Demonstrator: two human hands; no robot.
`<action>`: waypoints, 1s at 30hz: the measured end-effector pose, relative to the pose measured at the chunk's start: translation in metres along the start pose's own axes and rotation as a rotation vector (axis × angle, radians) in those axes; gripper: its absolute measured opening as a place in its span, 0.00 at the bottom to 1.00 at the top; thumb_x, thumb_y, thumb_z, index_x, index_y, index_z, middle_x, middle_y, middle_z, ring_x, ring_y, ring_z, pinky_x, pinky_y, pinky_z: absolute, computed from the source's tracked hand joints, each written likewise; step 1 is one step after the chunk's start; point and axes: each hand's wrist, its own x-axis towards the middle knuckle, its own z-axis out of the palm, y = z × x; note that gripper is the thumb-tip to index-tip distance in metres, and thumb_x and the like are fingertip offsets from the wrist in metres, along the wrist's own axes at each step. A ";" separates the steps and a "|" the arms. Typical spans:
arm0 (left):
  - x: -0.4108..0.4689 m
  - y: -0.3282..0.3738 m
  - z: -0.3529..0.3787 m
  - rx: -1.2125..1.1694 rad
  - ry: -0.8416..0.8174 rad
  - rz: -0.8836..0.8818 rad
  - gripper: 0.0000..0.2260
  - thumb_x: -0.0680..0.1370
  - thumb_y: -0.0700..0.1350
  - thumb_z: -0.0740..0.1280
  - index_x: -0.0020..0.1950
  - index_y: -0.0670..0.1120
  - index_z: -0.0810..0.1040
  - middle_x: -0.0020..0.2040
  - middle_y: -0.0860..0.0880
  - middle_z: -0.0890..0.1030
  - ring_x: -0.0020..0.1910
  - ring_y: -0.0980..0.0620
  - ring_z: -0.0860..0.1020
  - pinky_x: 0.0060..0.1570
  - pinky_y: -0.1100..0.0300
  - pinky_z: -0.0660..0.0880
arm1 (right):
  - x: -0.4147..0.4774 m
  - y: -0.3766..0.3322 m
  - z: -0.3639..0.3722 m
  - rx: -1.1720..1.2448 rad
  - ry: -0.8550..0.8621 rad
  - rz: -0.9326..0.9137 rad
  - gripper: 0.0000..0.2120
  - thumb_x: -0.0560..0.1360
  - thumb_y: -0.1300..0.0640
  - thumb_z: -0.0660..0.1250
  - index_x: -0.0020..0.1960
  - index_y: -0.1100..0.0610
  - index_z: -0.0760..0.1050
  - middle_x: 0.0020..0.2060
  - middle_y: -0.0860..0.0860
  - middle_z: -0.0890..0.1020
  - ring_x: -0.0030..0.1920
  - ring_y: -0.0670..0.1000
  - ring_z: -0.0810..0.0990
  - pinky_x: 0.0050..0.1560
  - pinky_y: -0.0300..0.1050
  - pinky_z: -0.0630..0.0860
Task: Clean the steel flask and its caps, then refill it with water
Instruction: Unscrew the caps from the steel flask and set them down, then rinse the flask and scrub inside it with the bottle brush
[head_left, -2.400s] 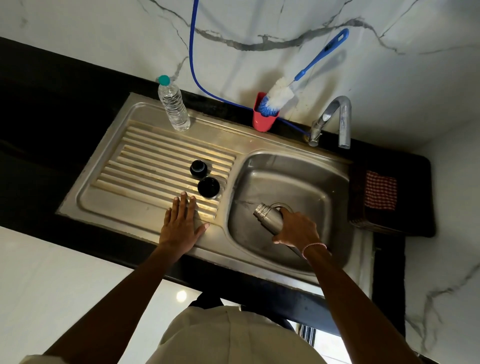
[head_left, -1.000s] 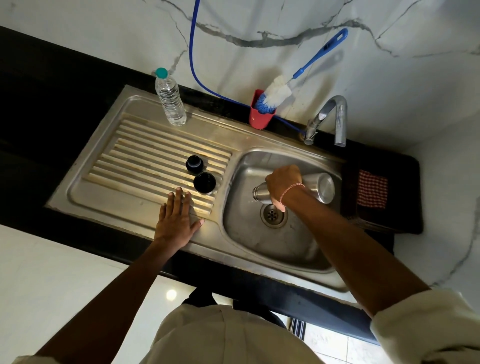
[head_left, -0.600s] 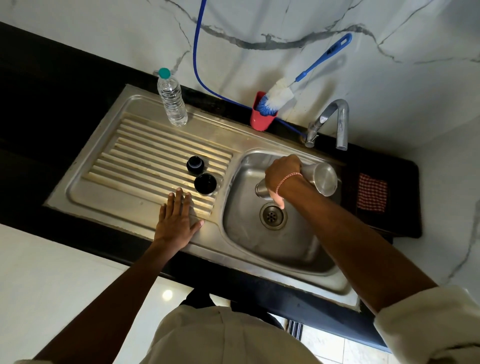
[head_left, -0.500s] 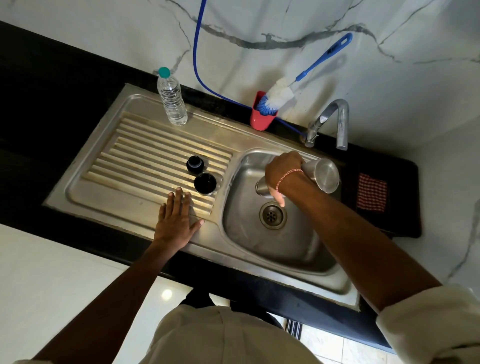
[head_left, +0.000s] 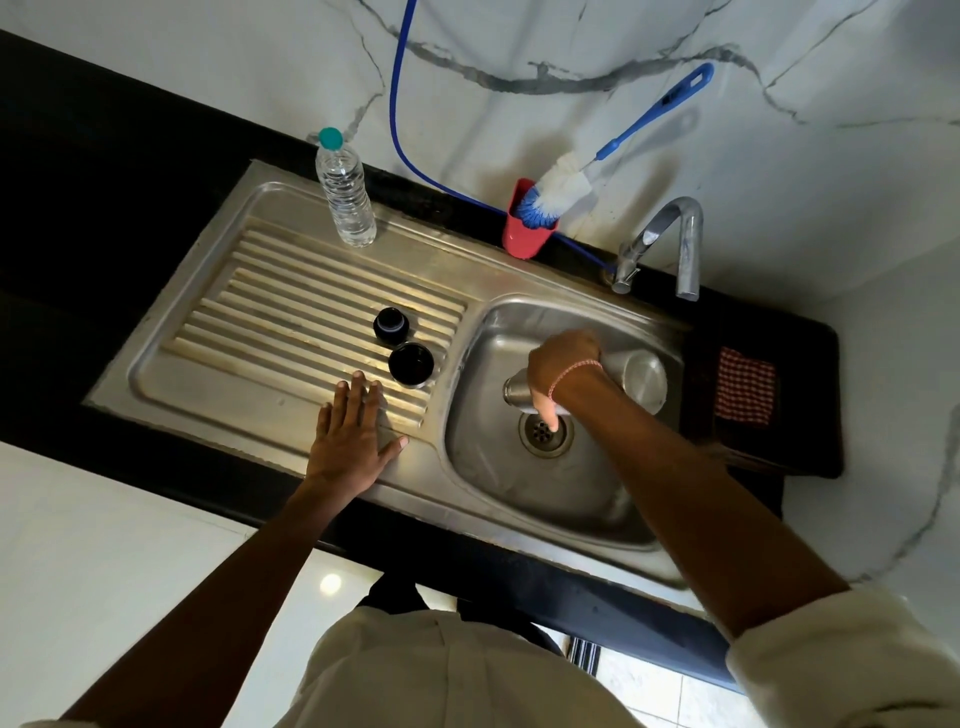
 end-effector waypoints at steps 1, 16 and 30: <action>0.001 -0.001 0.000 -0.040 0.007 0.006 0.46 0.78 0.64 0.67 0.84 0.46 0.46 0.84 0.42 0.43 0.83 0.40 0.43 0.79 0.41 0.48 | 0.002 -0.002 0.007 0.048 0.012 -0.008 0.29 0.62 0.42 0.81 0.58 0.52 0.77 0.54 0.53 0.80 0.58 0.58 0.80 0.54 0.54 0.75; -0.015 0.086 -0.095 -0.822 0.488 -0.054 0.12 0.74 0.50 0.77 0.53 0.46 0.85 0.44 0.51 0.86 0.40 0.55 0.85 0.44 0.50 0.83 | -0.010 -0.025 0.092 1.581 0.536 -0.212 0.41 0.59 0.42 0.83 0.68 0.43 0.71 0.57 0.42 0.81 0.53 0.44 0.81 0.54 0.49 0.82; 0.050 0.163 -0.144 -0.871 0.271 0.194 0.40 0.67 0.37 0.81 0.75 0.46 0.66 0.59 0.53 0.81 0.56 0.62 0.81 0.53 0.65 0.79 | -0.035 0.018 -0.002 1.805 0.662 -0.476 0.37 0.60 0.54 0.85 0.66 0.54 0.77 0.57 0.48 0.84 0.56 0.47 0.82 0.56 0.45 0.81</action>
